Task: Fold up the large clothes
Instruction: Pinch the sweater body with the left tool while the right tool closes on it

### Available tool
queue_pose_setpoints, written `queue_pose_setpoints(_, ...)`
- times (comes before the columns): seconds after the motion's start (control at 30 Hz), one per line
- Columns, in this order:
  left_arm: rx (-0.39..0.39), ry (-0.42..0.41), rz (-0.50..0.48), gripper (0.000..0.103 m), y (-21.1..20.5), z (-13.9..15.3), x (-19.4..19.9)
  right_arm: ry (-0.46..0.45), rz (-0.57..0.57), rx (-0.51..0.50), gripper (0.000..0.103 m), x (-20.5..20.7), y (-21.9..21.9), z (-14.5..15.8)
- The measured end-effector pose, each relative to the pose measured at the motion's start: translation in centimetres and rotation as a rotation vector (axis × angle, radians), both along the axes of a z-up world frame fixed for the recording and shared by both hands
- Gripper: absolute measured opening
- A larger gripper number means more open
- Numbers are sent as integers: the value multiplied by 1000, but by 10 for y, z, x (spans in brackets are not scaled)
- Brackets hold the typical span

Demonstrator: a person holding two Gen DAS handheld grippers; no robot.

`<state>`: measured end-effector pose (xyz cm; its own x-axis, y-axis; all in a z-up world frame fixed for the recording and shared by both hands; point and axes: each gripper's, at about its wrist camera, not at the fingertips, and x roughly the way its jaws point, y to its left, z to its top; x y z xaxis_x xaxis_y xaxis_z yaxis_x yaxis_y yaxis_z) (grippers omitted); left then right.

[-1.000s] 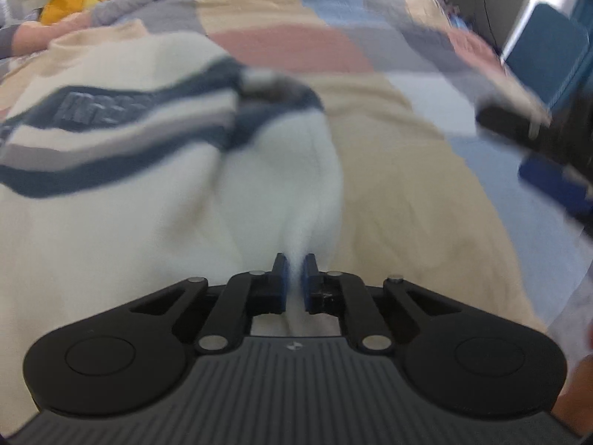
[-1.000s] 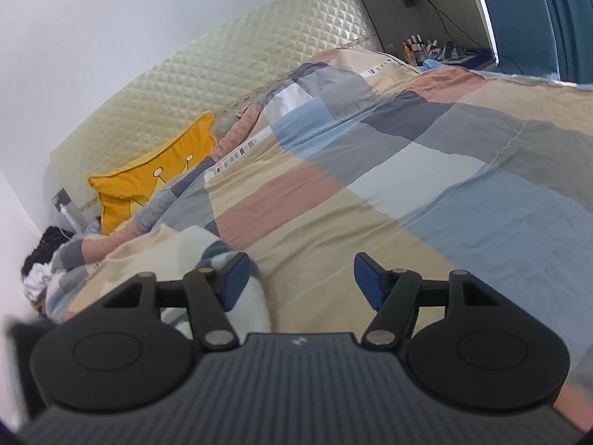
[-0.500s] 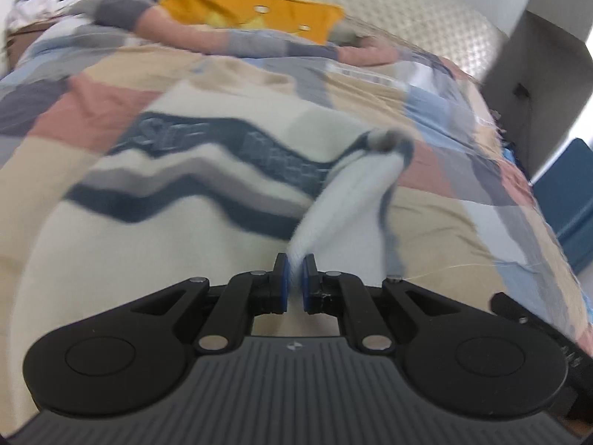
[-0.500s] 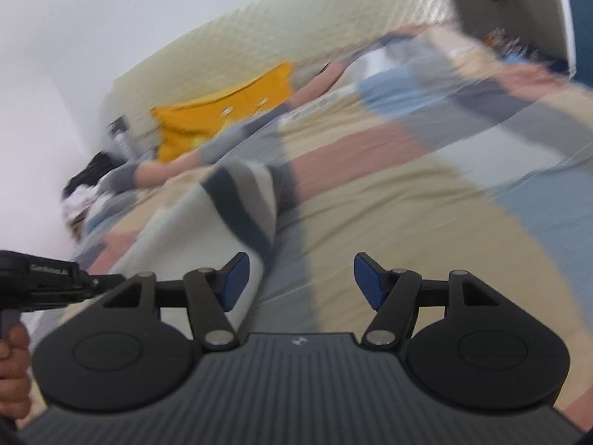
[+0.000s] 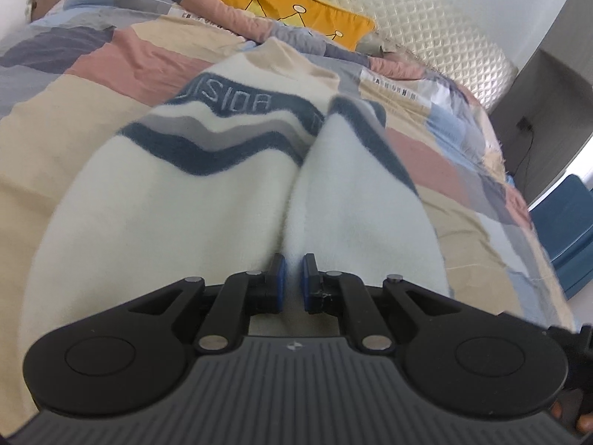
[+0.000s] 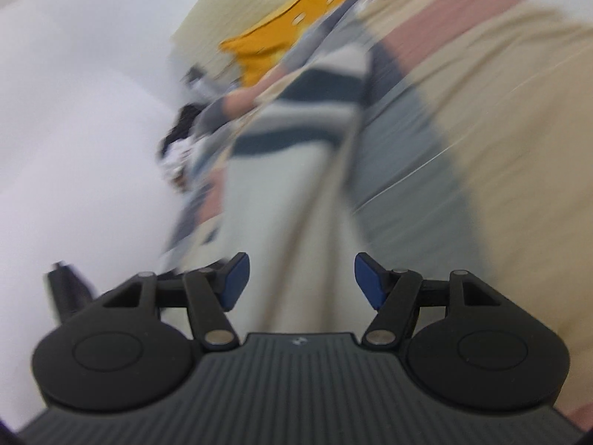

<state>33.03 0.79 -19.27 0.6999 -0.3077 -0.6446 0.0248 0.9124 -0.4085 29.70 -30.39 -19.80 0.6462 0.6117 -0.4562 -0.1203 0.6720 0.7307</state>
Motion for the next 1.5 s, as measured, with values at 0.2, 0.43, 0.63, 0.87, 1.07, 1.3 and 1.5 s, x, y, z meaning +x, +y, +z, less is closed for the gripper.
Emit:
queue_pose_setpoints(0.2, -84, -8, 8, 9, 20, 4, -8, -38, 177, -32, 66, 0, 45, 10)
queue_pose_setpoints(0.43, -107, -25, 47, 9, 36, 12, -19, 22, 193, -35, 66, 4, 57, 3)
queue_pose_setpoints(0.63, -135, 8, 96, 9, 44, 5, -21, 42, 201, -121, 65, 4, 67, -4)
queue_pose_setpoints(0.87, -141, 7, 93, 9, 46, 9, -38, 0, 53, -323, 16, -19, 90, 6)
queue_pose_setpoints(1.07, -131, -9, 58, 9, 37, 15, -50, -51, -57, -380, 9, -32, 67, 39)
queue_pose_setpoints(1.3, -126, 5, 35, 9, 32, 10, -57, -82, -172, -532, 8, -18, 4, 85)
queue_pose_setpoints(1.5, -131, 0, 17, 9, 31, 11, -62, -138, -255, -766, 8, 20, -66, 144)
